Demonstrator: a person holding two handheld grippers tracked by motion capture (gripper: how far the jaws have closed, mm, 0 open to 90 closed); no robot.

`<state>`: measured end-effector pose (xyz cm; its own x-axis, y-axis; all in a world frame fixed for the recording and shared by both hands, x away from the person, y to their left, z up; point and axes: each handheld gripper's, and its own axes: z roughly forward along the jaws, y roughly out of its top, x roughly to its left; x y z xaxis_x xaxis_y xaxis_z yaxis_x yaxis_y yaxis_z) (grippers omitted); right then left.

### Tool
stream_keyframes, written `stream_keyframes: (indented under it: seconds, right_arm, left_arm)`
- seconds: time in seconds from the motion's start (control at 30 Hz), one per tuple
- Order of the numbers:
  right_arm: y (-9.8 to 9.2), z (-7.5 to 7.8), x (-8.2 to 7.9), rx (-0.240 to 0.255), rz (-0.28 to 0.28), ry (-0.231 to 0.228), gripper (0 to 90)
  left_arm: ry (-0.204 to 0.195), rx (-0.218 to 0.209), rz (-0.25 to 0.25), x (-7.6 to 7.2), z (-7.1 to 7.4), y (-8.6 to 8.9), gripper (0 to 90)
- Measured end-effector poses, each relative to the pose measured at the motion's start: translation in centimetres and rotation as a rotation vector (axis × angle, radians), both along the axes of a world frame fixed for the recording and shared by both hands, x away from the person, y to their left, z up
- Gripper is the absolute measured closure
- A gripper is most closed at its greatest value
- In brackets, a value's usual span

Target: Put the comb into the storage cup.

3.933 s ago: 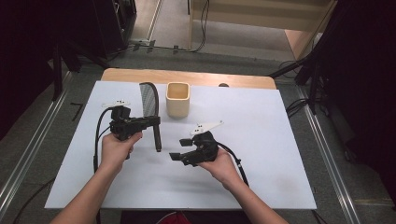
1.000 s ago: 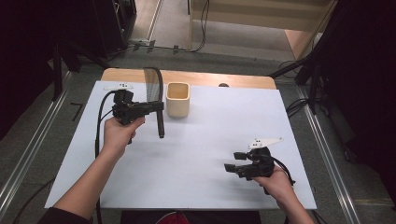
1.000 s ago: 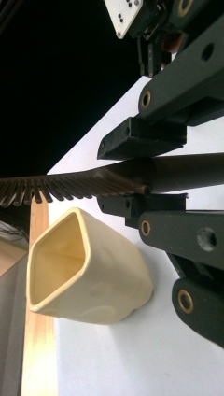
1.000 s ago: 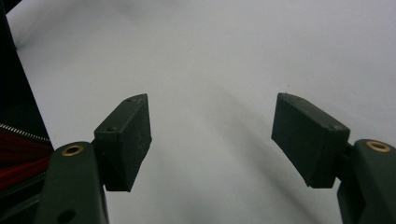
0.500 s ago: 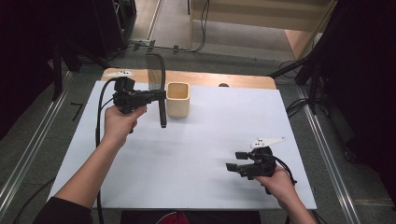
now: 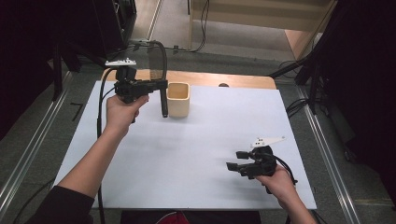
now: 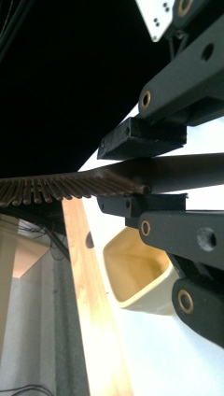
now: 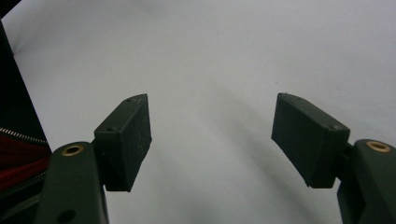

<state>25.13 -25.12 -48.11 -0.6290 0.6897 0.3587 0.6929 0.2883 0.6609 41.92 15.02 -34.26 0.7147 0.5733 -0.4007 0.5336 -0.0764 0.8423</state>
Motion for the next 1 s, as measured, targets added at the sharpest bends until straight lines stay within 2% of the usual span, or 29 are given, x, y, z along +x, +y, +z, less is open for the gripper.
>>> stream_keyframes:
  seconds: [0.27,0.47,0.53,0.73,0.87,1.0]
  right_arm:
    - [-0.1,0.0,0.1,0.002,-0.002,-0.001,26.6]
    - [0.0,-0.1,0.2,0.003,-0.006,0.005,26.6]
    - [0.0,-0.1,0.2,0.005,-0.009,0.006,26.6]
    - [-0.1,-0.1,0.0,0.006,-0.012,0.003,26.5]
    - [0.1,-0.1,0.0,0.008,-0.008,0.003,26.6]
    - [0.1,-0.1,-0.1,0.01,-0.008,0.0,26.6]
  left_arm:
    - [-0.012,0.007,0.015,1.0,0.5,-0.8,73.7]
    - [-0.022,-0.011,0.02,2.0,0.7,-1.4,73.6]
    - [-0.029,-0.009,0.01,2.4,0.6,-1.6,73.7]
    - [-0.038,-0.008,-0.071,4.0,0.2,-2.4,73.6]
    - [-0.042,-0.004,-0.093,4.6,0.0,-2.6,73.7]
    - [-0.045,0.004,-0.093,5.3,-0.2,-2.9,73.7]
